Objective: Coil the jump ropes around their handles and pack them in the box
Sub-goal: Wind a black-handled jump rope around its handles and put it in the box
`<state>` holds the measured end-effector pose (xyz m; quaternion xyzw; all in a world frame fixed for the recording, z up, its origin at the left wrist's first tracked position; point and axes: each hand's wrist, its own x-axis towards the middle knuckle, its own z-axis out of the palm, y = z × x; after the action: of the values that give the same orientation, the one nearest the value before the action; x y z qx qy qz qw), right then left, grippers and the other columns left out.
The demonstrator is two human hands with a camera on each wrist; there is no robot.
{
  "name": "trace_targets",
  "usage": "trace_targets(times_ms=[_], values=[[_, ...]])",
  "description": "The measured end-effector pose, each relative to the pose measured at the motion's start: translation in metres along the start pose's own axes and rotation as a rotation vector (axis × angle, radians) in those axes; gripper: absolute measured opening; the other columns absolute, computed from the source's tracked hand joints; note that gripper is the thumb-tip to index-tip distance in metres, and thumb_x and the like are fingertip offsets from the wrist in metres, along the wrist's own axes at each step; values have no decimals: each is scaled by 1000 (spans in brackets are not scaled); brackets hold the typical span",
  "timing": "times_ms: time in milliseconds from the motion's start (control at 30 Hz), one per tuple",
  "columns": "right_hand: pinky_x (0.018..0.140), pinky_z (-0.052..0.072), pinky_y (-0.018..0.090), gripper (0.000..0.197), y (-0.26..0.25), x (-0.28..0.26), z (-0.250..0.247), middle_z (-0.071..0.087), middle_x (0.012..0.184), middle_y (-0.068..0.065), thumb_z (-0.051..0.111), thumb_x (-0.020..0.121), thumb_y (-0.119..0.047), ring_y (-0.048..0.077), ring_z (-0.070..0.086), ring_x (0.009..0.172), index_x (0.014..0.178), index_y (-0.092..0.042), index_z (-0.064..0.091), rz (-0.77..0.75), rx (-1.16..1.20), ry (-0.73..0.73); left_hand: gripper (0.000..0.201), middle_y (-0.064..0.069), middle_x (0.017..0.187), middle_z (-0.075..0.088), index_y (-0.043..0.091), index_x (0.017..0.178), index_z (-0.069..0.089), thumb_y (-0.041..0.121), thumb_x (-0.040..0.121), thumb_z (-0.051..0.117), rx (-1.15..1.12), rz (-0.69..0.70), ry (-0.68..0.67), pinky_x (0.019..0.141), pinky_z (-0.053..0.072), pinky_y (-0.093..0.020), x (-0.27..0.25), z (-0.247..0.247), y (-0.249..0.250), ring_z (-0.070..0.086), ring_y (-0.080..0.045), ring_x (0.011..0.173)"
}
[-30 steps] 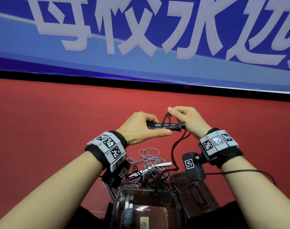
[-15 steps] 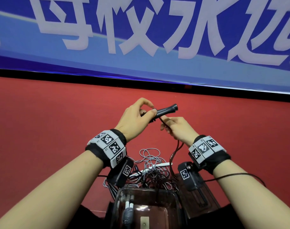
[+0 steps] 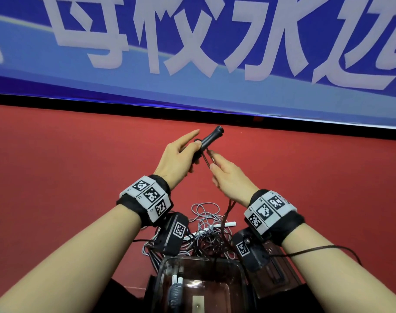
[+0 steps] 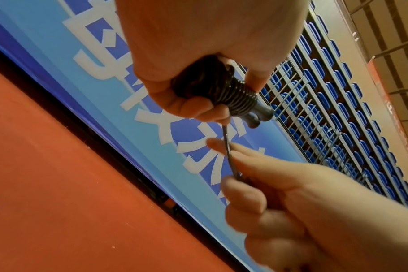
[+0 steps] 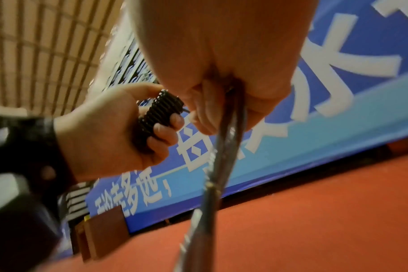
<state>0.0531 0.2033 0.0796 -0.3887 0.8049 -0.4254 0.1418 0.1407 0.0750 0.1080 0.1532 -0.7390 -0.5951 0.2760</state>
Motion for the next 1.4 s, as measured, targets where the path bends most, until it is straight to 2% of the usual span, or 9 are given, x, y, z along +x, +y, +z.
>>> trace_targets(times_ms=[133, 300, 467, 600, 800, 1067, 1233, 1300, 1400], values=[[43, 39, 24, 35, -4, -2, 3, 45, 52, -5, 32, 104, -26, 7, 38, 40, 118, -23, 64, 142, 148, -199, 26, -4, 60, 56, 24, 103, 74, 21, 96, 48, -45, -44, 93, 41, 30, -20, 5, -1, -5, 45, -15, 44], [50, 33, 25, 31, -10, -8, -4, 46, 56, -6, 41, 100, -31, 7, 38, 44, 94, -26, 71, -15, -34, -128, 36, -4, 57, 55, 17, 63, 61, 32, 95, 54, -3, -123, 187, 41, 27, -20, 9, -3, -13, 42, -15, 42], [53, 35, 26, 25, -15, -9, -14, 51, 54, -7, 55, 96, -33, 11, 42, 50, 96, -19, 75, -90, -63, -26, 28, 0, 58, 61, 21, 81, 68, 41, 94, 54, 185, -119, 218, 45, 36, -21, 15, -7, -22, 49, -15, 43], [54, 39, 23, 22, -15, -7, -22, 60, 54, -9, 57, 95, -31, 9, 43, 47, 95, -24, 78, -40, 10, 22, 31, 2, 65, 67, 26, 84, 68, 52, 88, 52, 395, -93, 215, 64, 53, -37, 17, -8, -26, 61, -23, 61], [56, 42, 29, 38, -19, -10, -23, 55, 50, -3, 50, 97, -36, 18, 53, 50, 72, -15, 70, -47, -353, 85, 34, -4, 86, 70, 26, 104, 63, 54, 95, 45, 1025, 119, 209, 63, 35, -31, 8, 2, -22, 64, -35, 85], [62, 36, 31, 28, -25, -16, -27, 66, 77, 2, 47, 97, -39, 28, 61, 78, 90, -23, 69, -282, -616, 163, 39, -9, 85, 70, 25, 99, 69, 55, 94, 45, 1148, 116, 106, 63, 36, -31, 9, 2, -20, 65, -36, 87], [63, 38, 32, 27, -21, -12, -51, 59, 68, -10, 49, 98, -38, 14, 55, 68, 85, -24, 68, -311, -496, 196, 41, -2, 72, 65, 32, 83, 68, 57, 96, 38, 1010, 146, -202, 64, 41, -32, 4, -6, -10, 60, -30, 77], [64, 42, 34, 28, -18, -11, -58, 62, 66, -5, 50, 97, -39, 13, 53, 63, 82, -25, 69, -306, -422, 155, 48, 0, 64, 59, 35, 71, 65, 68, 92, 36, 822, 131, -358, 62, 39, -32, -1, -8, -6, 55, -23, 66], [65, 42, 36, 28, -15, -10, -61, 63, 65, 6, 52, 97, -39, 17, 51, 59, 80, -25, 70, -283, -336, 83, 56, -1, 63, 56, 33, 79, 68, 84, 69, 46, 729, 180, -459, 57, 34, -31, -7, -8, -6, 44, -13, 56]])
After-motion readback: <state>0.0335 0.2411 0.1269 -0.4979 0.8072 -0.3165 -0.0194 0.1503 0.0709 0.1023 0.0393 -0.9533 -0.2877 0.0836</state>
